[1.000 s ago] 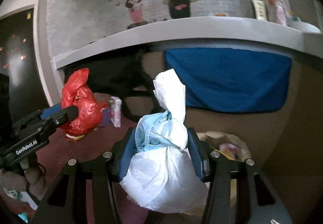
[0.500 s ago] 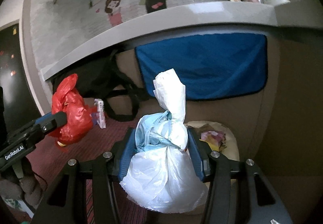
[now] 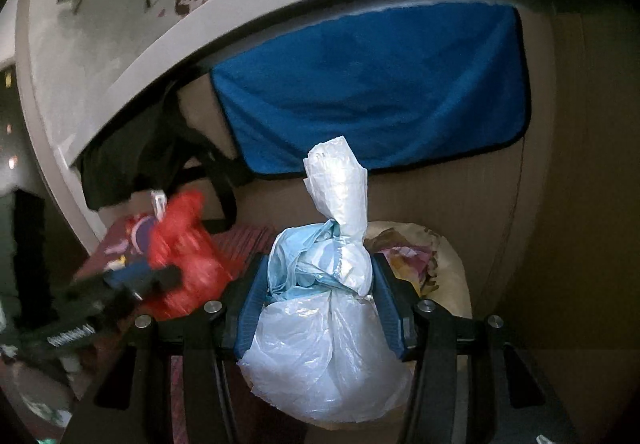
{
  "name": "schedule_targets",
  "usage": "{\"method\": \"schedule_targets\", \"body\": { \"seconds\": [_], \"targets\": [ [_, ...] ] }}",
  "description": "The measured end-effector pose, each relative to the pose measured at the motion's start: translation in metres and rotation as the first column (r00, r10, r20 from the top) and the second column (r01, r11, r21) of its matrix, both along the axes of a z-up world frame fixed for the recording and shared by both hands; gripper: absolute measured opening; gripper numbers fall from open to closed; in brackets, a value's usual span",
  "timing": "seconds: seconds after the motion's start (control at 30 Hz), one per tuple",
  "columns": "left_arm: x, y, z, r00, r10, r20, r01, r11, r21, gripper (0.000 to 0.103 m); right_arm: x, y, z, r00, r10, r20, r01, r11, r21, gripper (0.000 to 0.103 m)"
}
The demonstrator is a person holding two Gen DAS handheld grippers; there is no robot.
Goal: Collect trash
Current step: 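Carry the red bag with the left tool while the right tool carries the white bag to the bin, then open the left tool over the bin while the right tool releases the white bag into it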
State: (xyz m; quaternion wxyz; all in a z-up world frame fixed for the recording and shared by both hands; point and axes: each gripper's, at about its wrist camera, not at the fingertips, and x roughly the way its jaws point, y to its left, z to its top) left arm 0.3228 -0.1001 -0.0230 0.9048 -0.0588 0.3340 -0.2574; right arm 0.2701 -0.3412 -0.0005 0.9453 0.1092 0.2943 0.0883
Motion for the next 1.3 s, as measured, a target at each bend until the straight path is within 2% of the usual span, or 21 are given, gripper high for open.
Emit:
{"method": "schedule_targets", "body": {
  "seconds": [0.13, 0.3, 0.47, 0.63, 0.77, 0.87, 0.93, 0.97, 1.1, 1.2, 1.3],
  "targets": [
    [0.03, -0.014, -0.014, 0.998, -0.023, -0.06, 0.024, 1.0, 0.007, 0.048, 0.028, -0.009, -0.01, 0.999, 0.007, -0.041, -0.007, 1.0, 0.006, 0.048],
    [0.063, -0.033, -0.037, 0.985, -0.065, -0.161, 0.067, 0.998, 0.006, 0.048, 0.059, -0.025, -0.043, 0.991, -0.003, -0.134, 0.008, 0.999, 0.033, 0.048],
    [0.077, -0.046, -0.055, 0.972, -0.097, -0.213, 0.106, 0.994, 0.029, 0.048, 0.074, -0.032, -0.078, 0.971, -0.003, -0.241, 0.016, 0.999, 0.052, 0.048],
    [0.082, -0.049, -0.066, 0.965, -0.106, -0.241, 0.122, 0.991, 0.053, 0.048, 0.079, -0.035, -0.098, 0.955, -0.005, -0.295, 0.022, 0.998, 0.054, 0.048],
    [0.082, -0.051, -0.077, 0.943, -0.168, -0.289, 0.176, 0.984, 0.002, 0.048, 0.077, -0.029, -0.101, 0.952, -0.011, -0.307, 0.016, 1.0, 0.015, 0.048],
    [0.089, -0.05, -0.079, 0.911, -0.224, -0.346, 0.208, 0.975, -0.081, 0.049, 0.08, -0.026, -0.101, 0.945, -0.014, -0.325, 0.016, 1.0, 0.003, 0.049],
    [0.089, -0.045, -0.079, 0.896, -0.246, -0.369, 0.21, 0.968, -0.135, 0.052, 0.08, -0.026, -0.1, 0.944, -0.009, -0.328, 0.021, 0.999, 0.034, 0.051],
    [0.085, -0.041, -0.077, 0.897, -0.252, -0.363, 0.209, 0.966, -0.153, 0.054, 0.079, -0.027, -0.1, 0.944, -0.008, -0.329, 0.025, 0.998, 0.049, 0.051],
    [0.074, -0.021, -0.051, 0.922, -0.252, -0.293, 0.201, 0.961, -0.192, 0.06, 0.067, -0.03, -0.089, 0.958, -0.007, -0.288, 0.027, 0.998, 0.064, 0.066],
    [0.069, 0.002, -0.033, 0.943, -0.206, -0.26, 0.149, 0.963, -0.223, 0.06, 0.059, -0.027, -0.076, 0.97, -0.013, -0.244, 0.03, 0.998, 0.064, 0.067],
    [0.064, 0.032, -0.018, 0.967, -0.139, -0.214, 0.09, 0.97, -0.224, 0.06, 0.049, -0.022, -0.054, 0.982, -0.044, -0.183, 0.049, 0.999, 0.023, 0.069]
  ]
}}
